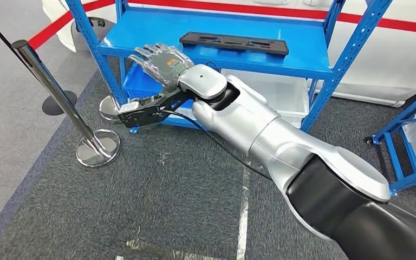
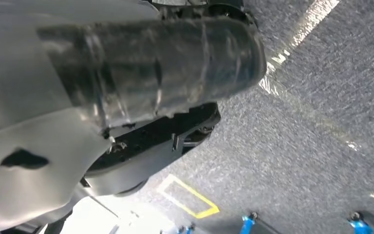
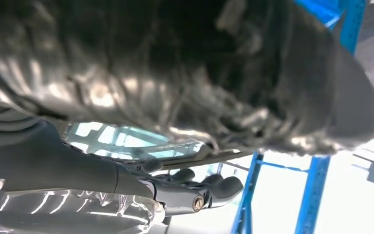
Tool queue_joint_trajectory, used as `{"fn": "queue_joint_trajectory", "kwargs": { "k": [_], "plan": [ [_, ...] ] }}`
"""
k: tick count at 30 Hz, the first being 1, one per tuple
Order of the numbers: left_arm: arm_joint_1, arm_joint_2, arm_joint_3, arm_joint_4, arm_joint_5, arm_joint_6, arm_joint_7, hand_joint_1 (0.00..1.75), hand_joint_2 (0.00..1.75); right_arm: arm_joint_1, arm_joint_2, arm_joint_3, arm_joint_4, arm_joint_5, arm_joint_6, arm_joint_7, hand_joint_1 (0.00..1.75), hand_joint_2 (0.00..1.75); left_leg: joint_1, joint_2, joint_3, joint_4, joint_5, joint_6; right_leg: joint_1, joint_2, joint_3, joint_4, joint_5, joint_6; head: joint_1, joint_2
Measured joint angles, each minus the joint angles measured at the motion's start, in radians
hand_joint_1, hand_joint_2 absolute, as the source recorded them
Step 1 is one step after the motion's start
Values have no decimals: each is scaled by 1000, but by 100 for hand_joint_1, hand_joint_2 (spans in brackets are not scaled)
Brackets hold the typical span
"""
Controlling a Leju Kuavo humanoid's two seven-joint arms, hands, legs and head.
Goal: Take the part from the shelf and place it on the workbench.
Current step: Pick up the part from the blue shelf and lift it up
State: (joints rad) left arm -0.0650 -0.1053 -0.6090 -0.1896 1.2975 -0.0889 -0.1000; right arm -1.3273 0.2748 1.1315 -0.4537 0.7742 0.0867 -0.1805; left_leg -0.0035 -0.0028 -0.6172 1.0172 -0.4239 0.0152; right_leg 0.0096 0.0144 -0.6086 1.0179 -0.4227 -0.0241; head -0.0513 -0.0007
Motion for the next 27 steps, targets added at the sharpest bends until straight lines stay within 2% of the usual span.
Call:
{"fn": "queue_joint_trajectory", "kwargs": {
  "k": [2, 4, 5, 7, 8, 9, 10, 11, 12, 14, 16, 18, 19, 21, 23, 24, 25, 27],
  "plan": [
    [0, -2, 0, 0, 3, -5, 0, 0, 0, 1, -1, 0, 0, 4, 6, 1, 0, 0, 5, 0, 5, -12, 1, 4, 0, -2, -2, 0, -2, 9, 0, 0],
    [-1, -5, 0, 0, 4, -8, -1, 0, 0, -1, -3, 0, 1, 11, 16, 5, 0, 0, 13, 1, 15, -24, 4, 9, 0, -3, -17, 39, -29, 21, 5, 0],
    [-1, -6, 0, 0, 4, -8, -2, 0, 0, -2, -4, 0, 2, 14, 20, 8, 0, 0, 15, 2, 19, -27, 4, 12, -3, -4, -36, 78, -51, 27, 8, 0],
    [-1, -5, 0, 0, 4, -8, -5, 0, 0, 0, -9, 0, 5, 20, 28, 16, 0, 0, 15, 2, 21, -27, 2, 16, -10, -5, -103, 207, -104, 37, 11, 0],
    [-1, -5, 0, 0, 4, -8, -6, 0, 0, 3, -12, 0, 7, 22, 32, 20, 0, 0, 15, 2, 21, -25, 1, 16, -14, -5, -131, 255, -116, 41, 11, 0],
    [0, -5, 0, 0, 4, -8, -8, 0, 0, 4, -17, 0, 10, 24, 38, 27, 0, 0, 16, 1, 21, -23, -2, 16, -18, -6, -149, 281, -112, 45, 11, 0],
    [0, -5, 0, 0, 4, -9, -9, 0, 0, 4, -22, 0, 13, 25, 43, 35, 0, 0, 17, 0, 21, -19, -5, 15, -21, -7, -145, 263, -90, 48, 11, 0],
    [0, -5, 0, 0, 5, -9, -10, 0, 0, 2, -27, 0, 15, 25, 47, 41, 0, 0, 18, -2, 22, -15, -10, 13, -23, -8, -125, 216, -56, 49, 11, 0],
    [0, -4, 0, 0, 5, -10, -11, 0, 0, -2, -34, 0, 18, 26, 52, 48, 0, 0, 20, -4, 22, -9, -15, 8, -24, -9, -93, 147, -23, 49, 11, 0],
    [0, -4, 0, 0, 6, -10, -13, 0, 0, -12, -45, 0, 21, 28, 57, 60, 0, 0, 18, -6, 19, 3, -25, -3, -22, -9, -44, 45, 9, 43, 12, 0],
    [0, -4, 0, 0, 8, -8, -13, 0, 0, -19, -58, 0, 26, 31, 60, 72, 0, 0, 16, -6, 17, 6, -28, -14, -17, -6, -32, 18, 10, 34, 10, 0],
    [1, -4, 0, 0, 10, -6, -13, 0, 0, -23, -71, 0, 31, 33, 62, 81, 0, 0, 18, -4, 15, 9, -34, -23, -19, -3, -29, 14, 12, 23, 7, 0],
    [1, -4, 0, 0, 11, -5, -13, 0, 0, -27, -76, 0, 33, 34, 63, 83, 0, 0, 19, -2, 8, 28, -47, -28, -22, -3, -26, 11, 12, 17, 6, 0],
    [0, -4, 0, 0, 14, -4, -12, 0, 0, -36, -82, 0, 36, 34, 63, 84, 0, 0, 19, 0, -38, 128, -95, -36, -24, -3, -19, 8, 9, 7, 1, 0],
    [-3, -4, 0, 0, 15, -2, -11, 0, 0, -39, -85, 0, 38, 34, 64, 84, 0, 0, 19, 1, -105, 258, -139, -39, -22, -3, -14, 9, 5, 1, -1, 0],
    [-4, -4, 0, 0, 16, -2, -11, 0, 0, -39, -86, 0, 39, 34, 66, 83, 0, 0, 19, 1, -124, 288, -137, -39, -20, -3, -11, 10, 2, -1, 0, 0],
    [-4, -4, 0, 0, 16, -1, -11, 0, 0, -39, -87, 0, 40, 34, 66, 82, 0, 0, 19, 1, -125, 280, -116, -37, -19, -2, -7, 10, -1, -1, -1, 0],
    [-2, -4, 0, 0, 16, 1, -11, 0, 0, -42, -89, 0, 40, 34, 67, 81, 0, 0, 18, 1, -77, 161, -38, -27, -17, 1, 2, 12, -9, 0, 0, 0]
  ]
}}
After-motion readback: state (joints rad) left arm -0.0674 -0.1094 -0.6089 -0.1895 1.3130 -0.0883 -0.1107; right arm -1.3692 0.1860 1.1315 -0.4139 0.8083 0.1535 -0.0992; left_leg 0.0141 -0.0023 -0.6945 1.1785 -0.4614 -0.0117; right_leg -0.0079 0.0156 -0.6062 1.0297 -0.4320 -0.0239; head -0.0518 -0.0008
